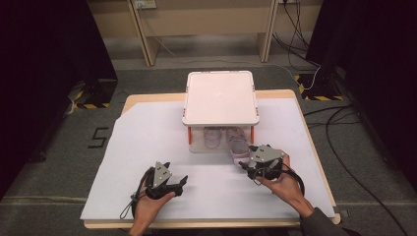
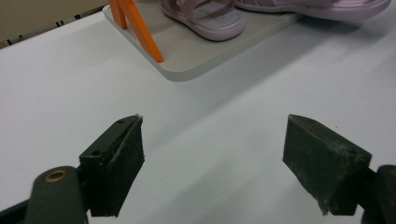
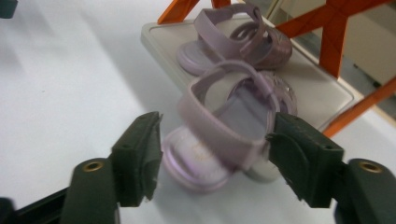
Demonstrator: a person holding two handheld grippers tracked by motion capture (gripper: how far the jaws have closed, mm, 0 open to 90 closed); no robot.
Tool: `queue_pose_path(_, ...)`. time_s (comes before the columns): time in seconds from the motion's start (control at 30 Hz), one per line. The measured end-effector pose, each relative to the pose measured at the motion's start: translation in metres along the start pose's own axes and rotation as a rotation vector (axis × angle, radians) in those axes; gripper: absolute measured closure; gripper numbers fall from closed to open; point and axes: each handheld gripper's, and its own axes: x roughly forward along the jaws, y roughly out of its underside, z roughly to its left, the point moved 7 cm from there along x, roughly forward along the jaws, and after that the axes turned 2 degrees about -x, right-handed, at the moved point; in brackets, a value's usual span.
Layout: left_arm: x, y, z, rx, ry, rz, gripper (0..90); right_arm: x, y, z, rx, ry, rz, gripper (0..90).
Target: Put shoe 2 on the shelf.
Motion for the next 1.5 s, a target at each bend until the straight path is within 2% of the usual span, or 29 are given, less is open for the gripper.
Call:
queue_pose_path(0.1,0.000,0.000,0.000,0.003,0.000,0.000,19.8,-0.001,0.013,0.003,0.017,-0.005,0.035,30.5)
queue_pose_path(0.2,0.001,0.000,-0.001,0.005,0.002,0.005,19.8,0.005,0.026,0.005,0.013,-0.012,0.081,36.2)
queue_pose_path(0.3,0.001,0.000,-0.002,0.007,0.003,0.006,19.8,0.014,0.032,0.008,-0.010,-0.012,0.115,46.0)
queue_pose_path(0.37,0.001,0.000,-0.001,0.005,0.002,0.006,19.8,0.017,0.033,0.008,-0.017,0.002,0.121,48.8)
queue_pose_path(0.4,0.001,0.001,-0.001,0.006,0.002,0.007,19.8,0.019,0.032,0.009,0.007,-0.013,0.119,50.8)
queue_pose_path(0.43,0.001,0.001,-0.001,0.006,0.001,0.008,19.8,0.021,0.030,0.009,0.004,-0.012,0.121,52.7)
queue_pose_path(0.47,0.001,0.001,-0.001,0.006,0.001,0.008,19.8,0.023,0.028,0.009,-0.020,-0.001,0.120,53.9)
queue_pose_path(0.6,0.001,0.001,-0.002,0.009,0.005,0.011,19.8,0.034,0.026,0.004,-0.038,0.028,0.144,58.2)
queue_pose_path(0.73,0.003,0.001,-0.002,0.005,0.005,0.010,19.8,0.040,0.024,-0.012,-0.025,0.068,0.138,60.8)
queue_pose_path(0.77,0.003,0.001,-0.002,0.003,0.004,0.010,19.8,0.041,0.024,-0.015,-0.006,0.073,0.135,60.8)
queue_pose_path(0.87,0.003,0.002,-0.002,0.008,0.004,0.014,19.8,0.046,0.022,-0.024,0.024,0.064,0.125,60.8)
queue_pose_path(0.9,0.003,0.002,-0.002,0.008,0.005,0.015,19.8,0.048,0.021,-0.026,0.018,0.061,0.122,60.9)
queue_pose_path(1.07,0.004,0.002,-0.002,0.007,0.006,0.016,19.8,0.057,0.017,-0.028,0.038,0.053,0.120,61.2)
queue_pose_path(1.5,0.003,0.002,-0.002,0.009,0.005,0.016,19.8,0.075,0.005,-0.027,0.063,0.070,0.119,60.9)
